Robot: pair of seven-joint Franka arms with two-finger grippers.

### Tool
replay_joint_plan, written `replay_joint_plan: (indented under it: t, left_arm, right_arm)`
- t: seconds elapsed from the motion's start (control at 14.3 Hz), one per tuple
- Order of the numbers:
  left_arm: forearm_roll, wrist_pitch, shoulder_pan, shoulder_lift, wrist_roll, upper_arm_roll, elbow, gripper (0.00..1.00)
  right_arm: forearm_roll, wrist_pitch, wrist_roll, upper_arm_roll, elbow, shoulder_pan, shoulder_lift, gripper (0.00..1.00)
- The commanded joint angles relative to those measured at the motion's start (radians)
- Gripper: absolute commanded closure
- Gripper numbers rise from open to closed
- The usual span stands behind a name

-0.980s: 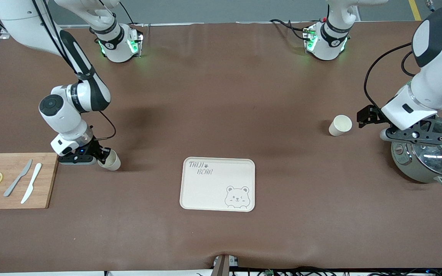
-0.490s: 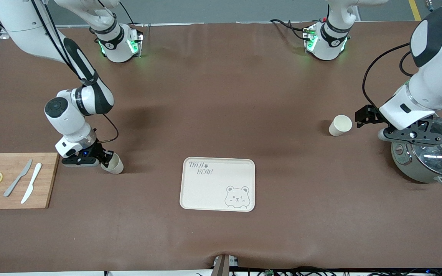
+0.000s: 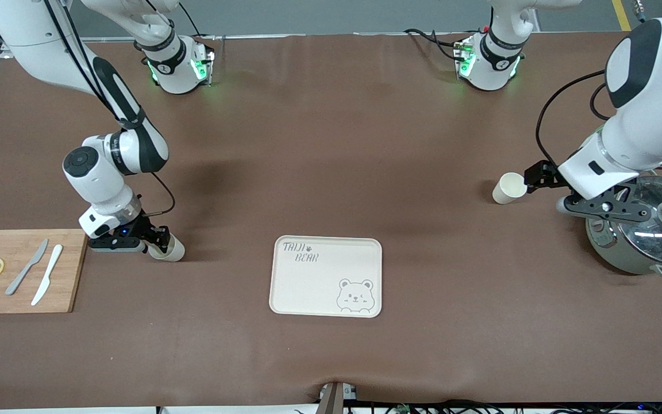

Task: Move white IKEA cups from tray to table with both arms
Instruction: 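Lower the cup beside the cutting board and open the right gripper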

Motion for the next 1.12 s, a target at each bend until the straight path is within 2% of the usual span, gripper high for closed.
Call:
replay_joint_plan:
  t: [0.0,0.21,0.42,0.56,0.77,0.91,1.05]
  left_arm:
    - [-0.013,-0.021,-0.003,0.011,-0.014,-0.004,0.028,0.0]
    - [-0.013,-0.021,-0.003,0.009,-0.015,-0.011,0.029,0.0]
    - [-0.013,-0.021,-0.003,0.011,-0.019,-0.011,0.029,0.0]
    - [-0.013,-0.021,-0.003,0.011,-0.023,-0.01,0.029,0.0]
    - [-0.013,-0.021,-0.002,0.009,-0.022,-0.01,0.029,0.0]
    - [-0.01,-0.021,-0.002,0.011,-0.022,-0.01,0.029,0.0]
    - [-0.008,-0.023,-0.002,0.011,-0.02,-0.01,0.028,0.0]
  right_arm:
    - [0.011,-0.11,-0.019,0.017,0.022,-0.022,-0.055,0.0]
    - [0.012,-0.372,-0.029,0.021,0.069,-0.02,-0.17,0.0]
    - [0.014,-0.671,-0.033,0.023,0.169,-0.017,-0.261,0.0]
    - [0.021,-0.883,-0.033,0.026,0.281,-0.011,-0.294,0.0]
    - [0.081,-1.201,-0.035,0.023,0.523,-0.014,-0.298,0.0]
    - [0.081,-1.281,-0.036,0.023,0.611,-0.014,-0.302,0.0]
    - [0.081,-1.283,-0.047,0.026,0.625,-0.011,-0.336,0.0]
